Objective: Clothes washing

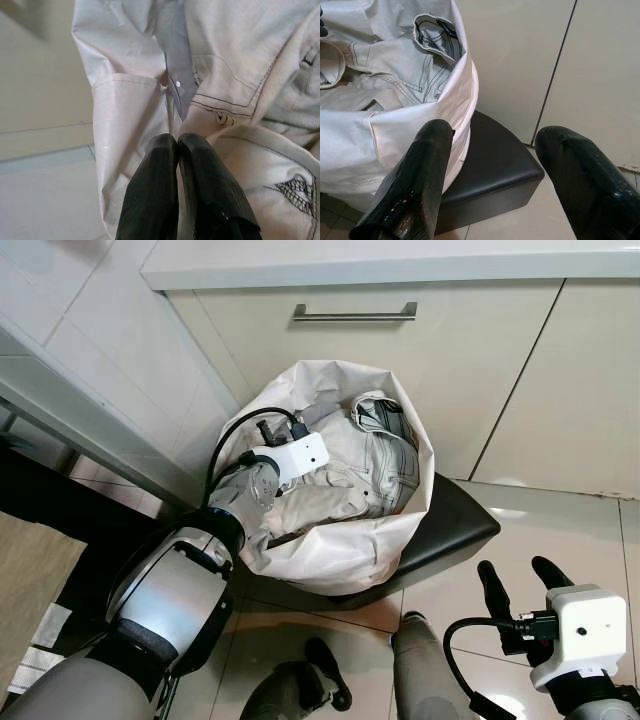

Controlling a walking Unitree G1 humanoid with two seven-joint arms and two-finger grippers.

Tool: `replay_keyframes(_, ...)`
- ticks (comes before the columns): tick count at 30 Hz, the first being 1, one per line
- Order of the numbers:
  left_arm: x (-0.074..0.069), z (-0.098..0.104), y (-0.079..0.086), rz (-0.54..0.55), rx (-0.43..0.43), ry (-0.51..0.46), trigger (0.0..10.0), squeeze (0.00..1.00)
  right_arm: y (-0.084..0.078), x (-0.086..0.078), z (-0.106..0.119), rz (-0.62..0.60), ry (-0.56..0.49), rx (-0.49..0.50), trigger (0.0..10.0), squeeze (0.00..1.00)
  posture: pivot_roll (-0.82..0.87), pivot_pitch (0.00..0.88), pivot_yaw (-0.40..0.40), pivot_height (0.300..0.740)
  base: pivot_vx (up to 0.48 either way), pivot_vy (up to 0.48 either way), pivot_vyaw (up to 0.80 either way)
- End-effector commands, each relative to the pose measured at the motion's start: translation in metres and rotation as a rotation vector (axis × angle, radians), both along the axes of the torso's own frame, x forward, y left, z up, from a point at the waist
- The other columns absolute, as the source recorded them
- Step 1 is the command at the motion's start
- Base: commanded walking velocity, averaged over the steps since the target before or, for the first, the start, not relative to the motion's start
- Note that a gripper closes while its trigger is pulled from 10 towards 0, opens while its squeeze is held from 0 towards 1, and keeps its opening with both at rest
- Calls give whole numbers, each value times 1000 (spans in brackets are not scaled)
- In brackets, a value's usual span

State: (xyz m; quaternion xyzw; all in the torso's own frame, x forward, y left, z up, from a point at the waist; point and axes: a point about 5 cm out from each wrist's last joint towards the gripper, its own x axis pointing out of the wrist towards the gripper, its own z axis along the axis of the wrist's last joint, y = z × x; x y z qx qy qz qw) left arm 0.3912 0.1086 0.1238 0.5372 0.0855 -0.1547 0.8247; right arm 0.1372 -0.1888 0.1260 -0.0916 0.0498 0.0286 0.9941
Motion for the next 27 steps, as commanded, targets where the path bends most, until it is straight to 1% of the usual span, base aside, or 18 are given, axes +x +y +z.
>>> replay_keyframes(1, -5, -13, 16, 20, 63, 50, 10000, 1000, 2, -3, -6, 10, 34, -1, 10000, 0, -534, 283, 247, 726, 0, 0, 0)
replay_keyframes(2, -5, -13, 16, 20, 63, 50, 10000, 1000, 2, -3, -6, 10, 34, -1, 10000, 0, -534, 283, 247, 726, 0, 0, 0)
replay_keyframes(4, -6, -15, 20, 23, 114, 56, 10000, 1000, 2, -4, -7, 10, 37, -2, 10000, 0, -541, 282, 248, 726, 0, 0, 0)
replay_keyframes(6, -6, -16, 22, 23, 129, 60, 10000, 1000, 2, -4, -7, 10, 39, -2, 10000, 0, -543, 280, 249, 726, 0, 0, 0)
replay_keyframes(12, -4, -13, 24, 24, 145, 64, 10000, 1000, 2, -6, -6, 7, 39, -2, 10000, 0, -550, 275, 252, 726, 0, 0, 0)
replay_keyframes(14, -2, -9, 24, 24, 149, 58, 10000, 1000, 2, -6, -6, 7, 38, 0, 10000, 0, -550, 271, 252, 726, 0, 0, 0)
replay_keyframes(17, -2, -8, 23, 11, 173, 75, 10000, 1000, 4, -5, -5, 23, 30, 6, 10000, 0, -553, 268, 253, 726, 0, 0, 0)
replay_keyframes(19, -2, -8, 22, 5, 166, 96, 10000, 1000, 4, -4, -4, 26, 28, 4, 10000, 0, -556, 267, 253, 726, 0, 0, 0)
replay_keyframes(23, 2, 0, 22, 5, 139, 91, 10000, 1000, 3, -5, -4, 24, 29, 1, 10000, 0, -553, 263, 250, 726, 0, 0, 0)
replay_keyframes(27, 3, 2, 23, -2, 120, 115, 10000, 1000, 4, -5, -5, 27, 33, 2, 10000, 0, -549, 261, 251, 726, 0, 0, 0)
